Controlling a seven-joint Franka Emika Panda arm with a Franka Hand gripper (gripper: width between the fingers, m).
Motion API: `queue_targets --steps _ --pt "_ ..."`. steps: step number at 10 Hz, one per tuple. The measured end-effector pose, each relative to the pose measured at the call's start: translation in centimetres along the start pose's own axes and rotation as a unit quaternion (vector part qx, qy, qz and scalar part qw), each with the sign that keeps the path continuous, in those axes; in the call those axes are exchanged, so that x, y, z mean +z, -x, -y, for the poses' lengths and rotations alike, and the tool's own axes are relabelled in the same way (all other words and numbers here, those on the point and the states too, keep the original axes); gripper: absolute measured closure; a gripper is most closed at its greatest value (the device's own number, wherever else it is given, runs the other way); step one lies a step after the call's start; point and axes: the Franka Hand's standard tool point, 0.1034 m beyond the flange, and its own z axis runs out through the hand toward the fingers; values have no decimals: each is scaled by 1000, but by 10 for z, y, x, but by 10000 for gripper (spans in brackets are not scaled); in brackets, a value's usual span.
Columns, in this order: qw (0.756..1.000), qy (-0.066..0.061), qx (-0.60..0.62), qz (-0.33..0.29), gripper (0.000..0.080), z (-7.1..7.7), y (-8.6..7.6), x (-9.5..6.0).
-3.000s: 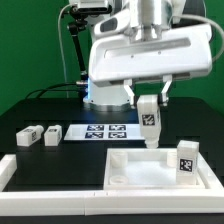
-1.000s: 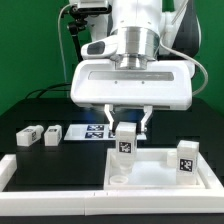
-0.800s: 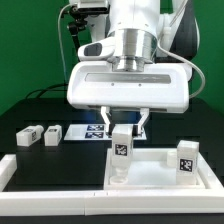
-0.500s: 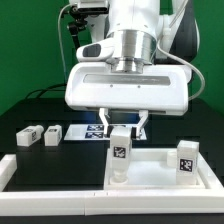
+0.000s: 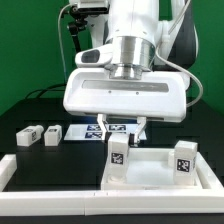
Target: Assemble square table
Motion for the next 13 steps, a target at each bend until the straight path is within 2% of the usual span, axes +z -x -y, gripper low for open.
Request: queue_targets --steps 3,4,5,6,7,8,13 --pt "999 4 8 -34 507 6 7 1" --pt "1000 5 5 -24 506 6 5 1" --pt "1000 6 4 -19 435 6 7 3" --pt "1000 6 4 -17 296 5 8 3" --pt "1000 6 3 -16 296 5 8 3" --pt "1000 6 3 -16 177 5 9 4" --pt "1000 7 1 -16 151 5 9 4"
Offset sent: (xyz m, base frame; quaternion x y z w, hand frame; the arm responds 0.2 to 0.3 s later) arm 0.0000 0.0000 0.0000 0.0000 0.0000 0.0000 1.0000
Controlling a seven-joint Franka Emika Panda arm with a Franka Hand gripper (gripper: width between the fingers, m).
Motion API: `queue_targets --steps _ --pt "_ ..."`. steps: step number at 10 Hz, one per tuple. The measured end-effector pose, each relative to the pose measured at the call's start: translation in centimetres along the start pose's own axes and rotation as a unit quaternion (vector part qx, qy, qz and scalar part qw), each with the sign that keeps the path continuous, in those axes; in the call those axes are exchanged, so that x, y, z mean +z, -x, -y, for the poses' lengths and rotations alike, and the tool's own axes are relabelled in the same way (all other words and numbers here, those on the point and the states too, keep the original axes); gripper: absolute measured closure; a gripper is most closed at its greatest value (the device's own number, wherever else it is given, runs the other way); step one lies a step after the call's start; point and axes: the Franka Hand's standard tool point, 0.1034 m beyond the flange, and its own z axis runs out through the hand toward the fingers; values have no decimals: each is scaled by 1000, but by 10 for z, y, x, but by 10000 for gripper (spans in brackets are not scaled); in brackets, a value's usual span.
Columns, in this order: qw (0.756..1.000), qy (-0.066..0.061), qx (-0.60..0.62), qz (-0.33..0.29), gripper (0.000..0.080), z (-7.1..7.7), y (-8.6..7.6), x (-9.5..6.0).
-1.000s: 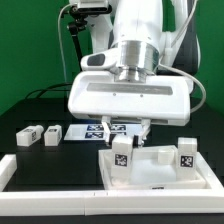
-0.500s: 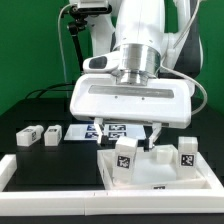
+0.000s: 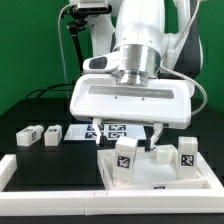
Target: Assemble square table
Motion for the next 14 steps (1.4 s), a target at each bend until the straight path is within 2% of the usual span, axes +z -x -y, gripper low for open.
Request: queue_targets --steps 2,4,5,7,9,10,11,13,14 --pt "1000 0 -4 3 151 -1 -1 0" --pt "999 -6 4 43 151 -11 -17 -6" --pt "999 -8 2 44 151 -14 -25 -7" --pt "990 -15 13 141 151 -12 -15 0" --pt "980 -18 19 197 151 -10 -11 3" --pt "968 -21 21 250 151 -8 -2 2" --pt "957 -24 25 287 151 -9 -3 2" --pt "953 -23 26 301 151 -8 -5 6" --pt "953 -21 30 300 180 -8 -5 6"
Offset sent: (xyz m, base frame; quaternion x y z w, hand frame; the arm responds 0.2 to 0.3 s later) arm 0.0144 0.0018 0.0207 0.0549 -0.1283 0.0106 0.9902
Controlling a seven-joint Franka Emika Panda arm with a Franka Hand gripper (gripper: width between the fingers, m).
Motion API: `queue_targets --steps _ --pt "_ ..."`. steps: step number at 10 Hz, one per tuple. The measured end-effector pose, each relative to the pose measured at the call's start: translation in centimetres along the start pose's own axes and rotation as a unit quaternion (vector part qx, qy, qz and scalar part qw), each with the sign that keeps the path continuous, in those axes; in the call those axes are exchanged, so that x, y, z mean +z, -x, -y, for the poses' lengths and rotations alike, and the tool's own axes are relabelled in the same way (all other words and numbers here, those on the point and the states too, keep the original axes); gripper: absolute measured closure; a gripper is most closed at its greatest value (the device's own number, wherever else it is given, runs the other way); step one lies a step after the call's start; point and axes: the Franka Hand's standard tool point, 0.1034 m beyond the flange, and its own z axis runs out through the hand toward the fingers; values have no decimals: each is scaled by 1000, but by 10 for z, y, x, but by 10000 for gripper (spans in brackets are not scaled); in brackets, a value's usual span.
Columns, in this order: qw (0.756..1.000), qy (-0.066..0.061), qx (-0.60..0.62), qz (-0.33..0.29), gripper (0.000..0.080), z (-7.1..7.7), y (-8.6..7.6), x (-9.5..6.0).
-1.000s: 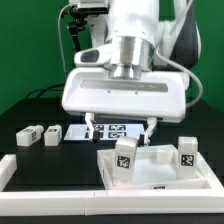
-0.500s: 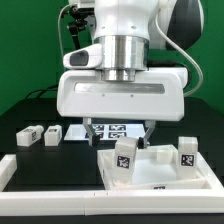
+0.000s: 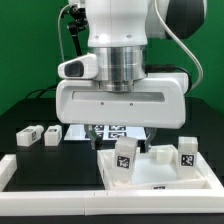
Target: Assemble square table
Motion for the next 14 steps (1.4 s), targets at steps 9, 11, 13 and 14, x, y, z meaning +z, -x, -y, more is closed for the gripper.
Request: queue_targets --steps 9,11,13,14 --pt "956 -1 292 -3 509 0 -1 2" --pt "897 -5 442 -3 509 -1 -2 2" --pt "823 -31 567 -15 509 2 -6 3" --pt "794 -39 606 -18 509 4 -6 4"
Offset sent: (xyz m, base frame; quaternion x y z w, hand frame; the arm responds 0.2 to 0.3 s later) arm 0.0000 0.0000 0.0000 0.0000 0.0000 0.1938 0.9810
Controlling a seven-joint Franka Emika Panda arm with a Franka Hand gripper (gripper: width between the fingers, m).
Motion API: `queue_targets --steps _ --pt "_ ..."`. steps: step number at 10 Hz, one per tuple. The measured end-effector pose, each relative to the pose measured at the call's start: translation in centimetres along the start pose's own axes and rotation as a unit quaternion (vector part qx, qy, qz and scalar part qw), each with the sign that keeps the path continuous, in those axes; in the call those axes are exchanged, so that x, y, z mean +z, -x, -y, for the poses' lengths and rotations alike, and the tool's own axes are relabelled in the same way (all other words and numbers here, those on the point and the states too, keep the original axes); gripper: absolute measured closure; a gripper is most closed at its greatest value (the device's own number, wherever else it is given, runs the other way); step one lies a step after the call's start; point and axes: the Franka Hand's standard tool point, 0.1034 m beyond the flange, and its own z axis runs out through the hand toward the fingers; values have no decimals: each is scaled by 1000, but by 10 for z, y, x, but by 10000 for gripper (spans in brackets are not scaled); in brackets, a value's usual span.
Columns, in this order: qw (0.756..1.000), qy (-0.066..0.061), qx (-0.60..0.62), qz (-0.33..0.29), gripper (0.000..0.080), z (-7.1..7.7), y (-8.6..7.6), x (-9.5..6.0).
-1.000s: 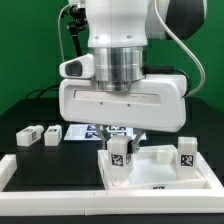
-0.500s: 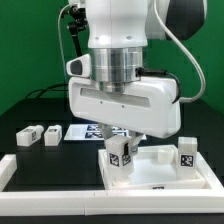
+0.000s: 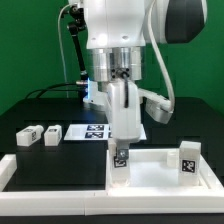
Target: Assemble square table
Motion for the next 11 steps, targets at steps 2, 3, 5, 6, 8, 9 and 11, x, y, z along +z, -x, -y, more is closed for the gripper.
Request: queue_targets --steps 2,3,5,6,8,9,11 --pt "999 -5 49 4 509 0 0 0" --pt "999 -5 39 3 508 0 0 0" --pt "995 6 -101 -4 341 0 6 2" --pt "982 18 -189 -5 196 -1 9 1" --pt "969 14 -245 -6 164 0 6 1" --pt "958 15 -286 -5 152 0 6 1" --pt "924 17 -382 -8 151 0 5 0"
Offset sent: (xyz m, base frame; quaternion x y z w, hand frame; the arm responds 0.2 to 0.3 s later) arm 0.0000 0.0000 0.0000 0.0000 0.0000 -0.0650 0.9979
